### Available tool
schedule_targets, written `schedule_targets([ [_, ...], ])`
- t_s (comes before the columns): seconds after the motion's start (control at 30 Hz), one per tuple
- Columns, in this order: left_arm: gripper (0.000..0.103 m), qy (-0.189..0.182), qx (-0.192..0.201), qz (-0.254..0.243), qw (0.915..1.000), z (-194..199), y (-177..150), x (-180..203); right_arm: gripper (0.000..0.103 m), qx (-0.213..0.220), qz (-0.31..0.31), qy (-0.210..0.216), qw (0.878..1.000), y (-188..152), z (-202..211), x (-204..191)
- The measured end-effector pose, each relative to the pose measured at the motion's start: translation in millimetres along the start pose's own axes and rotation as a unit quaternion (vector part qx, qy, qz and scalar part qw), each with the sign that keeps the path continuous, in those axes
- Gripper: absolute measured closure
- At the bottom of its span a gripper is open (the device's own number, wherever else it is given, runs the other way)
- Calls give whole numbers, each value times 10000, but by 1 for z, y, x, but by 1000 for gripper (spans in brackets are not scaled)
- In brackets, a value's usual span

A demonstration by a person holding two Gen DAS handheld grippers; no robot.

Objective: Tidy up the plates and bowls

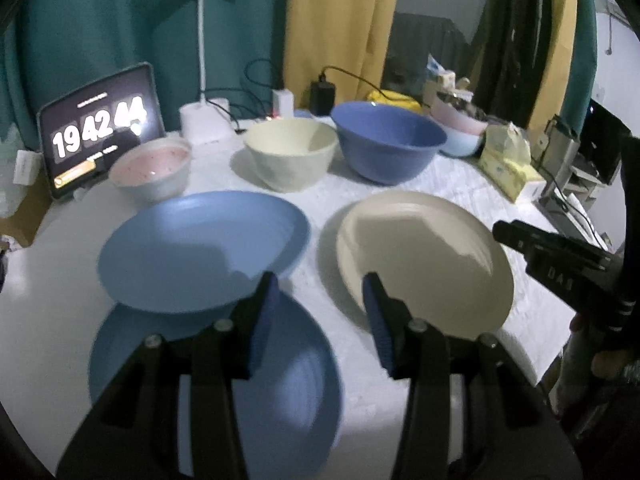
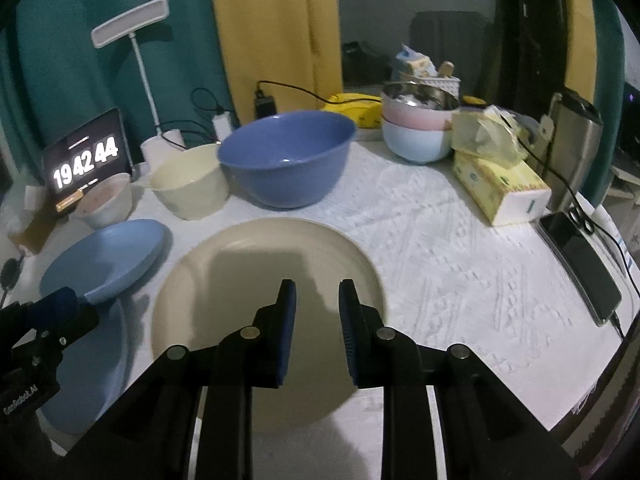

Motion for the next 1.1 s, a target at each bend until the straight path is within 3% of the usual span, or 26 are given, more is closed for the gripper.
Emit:
schedule_targets([
  [0.63, 58, 543, 314, 584, 9963, 26, -15, -88, 79, -55, 579, 345, 9977, -4, -8, -85],
  [1.1, 58, 951, 216, 998, 9902, 21, -33, -146, 79, -239, 834, 519, 9949, -10, -26, -129],
])
Point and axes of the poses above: each gripper's, at about its wrist camera, not at the fingertips, and z roughly against the way its jaws point, x to its right, y to its top, the point moved 6 cm from there along -z, roughly the way its jaws point, and after that the axes turned 13 degrees about -z, right-handed, at the moved point
